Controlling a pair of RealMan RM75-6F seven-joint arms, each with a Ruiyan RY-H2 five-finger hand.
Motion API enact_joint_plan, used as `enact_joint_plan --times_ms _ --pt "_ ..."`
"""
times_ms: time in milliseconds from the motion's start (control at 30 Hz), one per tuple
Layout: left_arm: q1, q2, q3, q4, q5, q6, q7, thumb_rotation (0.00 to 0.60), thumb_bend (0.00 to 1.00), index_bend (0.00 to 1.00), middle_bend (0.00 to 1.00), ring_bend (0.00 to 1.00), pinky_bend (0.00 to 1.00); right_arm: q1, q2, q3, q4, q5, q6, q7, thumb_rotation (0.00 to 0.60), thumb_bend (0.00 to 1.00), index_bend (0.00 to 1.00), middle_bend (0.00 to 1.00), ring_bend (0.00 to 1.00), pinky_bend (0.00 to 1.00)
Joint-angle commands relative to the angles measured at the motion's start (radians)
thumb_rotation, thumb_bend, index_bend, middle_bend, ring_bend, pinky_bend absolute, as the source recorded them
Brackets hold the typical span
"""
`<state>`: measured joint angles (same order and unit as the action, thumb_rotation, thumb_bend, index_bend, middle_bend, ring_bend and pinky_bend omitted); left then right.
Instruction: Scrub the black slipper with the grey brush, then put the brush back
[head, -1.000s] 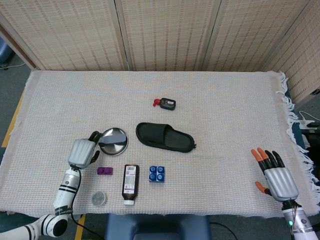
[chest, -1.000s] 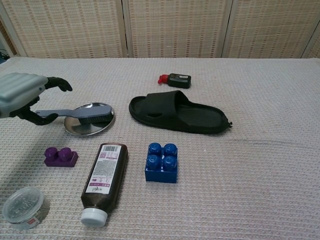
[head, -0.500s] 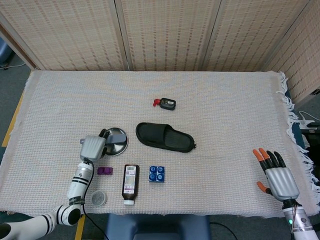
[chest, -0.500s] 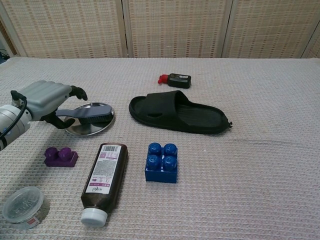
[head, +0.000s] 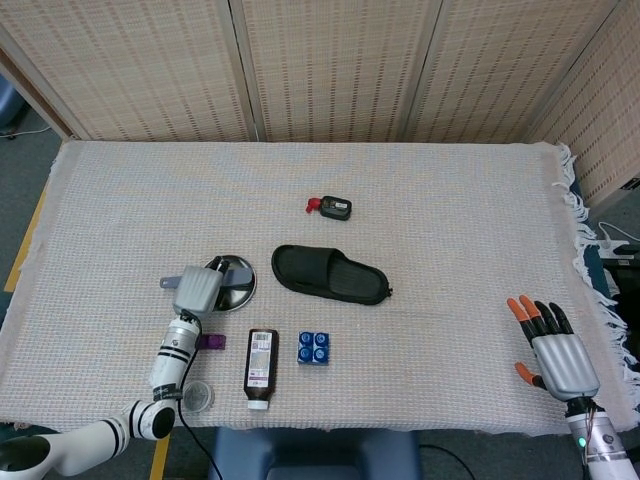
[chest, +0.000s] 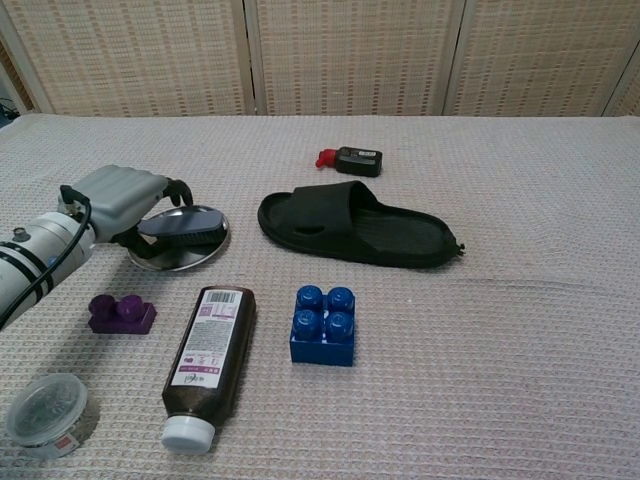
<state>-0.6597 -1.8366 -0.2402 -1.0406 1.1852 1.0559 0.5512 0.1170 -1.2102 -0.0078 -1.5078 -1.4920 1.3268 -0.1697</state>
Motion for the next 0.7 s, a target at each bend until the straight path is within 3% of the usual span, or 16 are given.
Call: enact_joint_plan --times_ms 33,700 --pt "-0.005 -0.004 0.001 0.007 0.0 -0.003 0.003 0.6 0.38 0.25 0.25 0.96 1.0 0.0 0.0 0.0 0.0 0.0 0.0 0.0 0.6 0.14 0.0 0.0 0.0 0.0" --pt "-0.034 -0.03 0.018 0.063 0.007 0.011 0.005 0.6 0.38 0.38 0.38 0.96 1.0 0.003 0.001 -0.002 -0.001 0.004 -0.004 0.0 0.6 0.14 0.0 0.0 0.0 0.0"
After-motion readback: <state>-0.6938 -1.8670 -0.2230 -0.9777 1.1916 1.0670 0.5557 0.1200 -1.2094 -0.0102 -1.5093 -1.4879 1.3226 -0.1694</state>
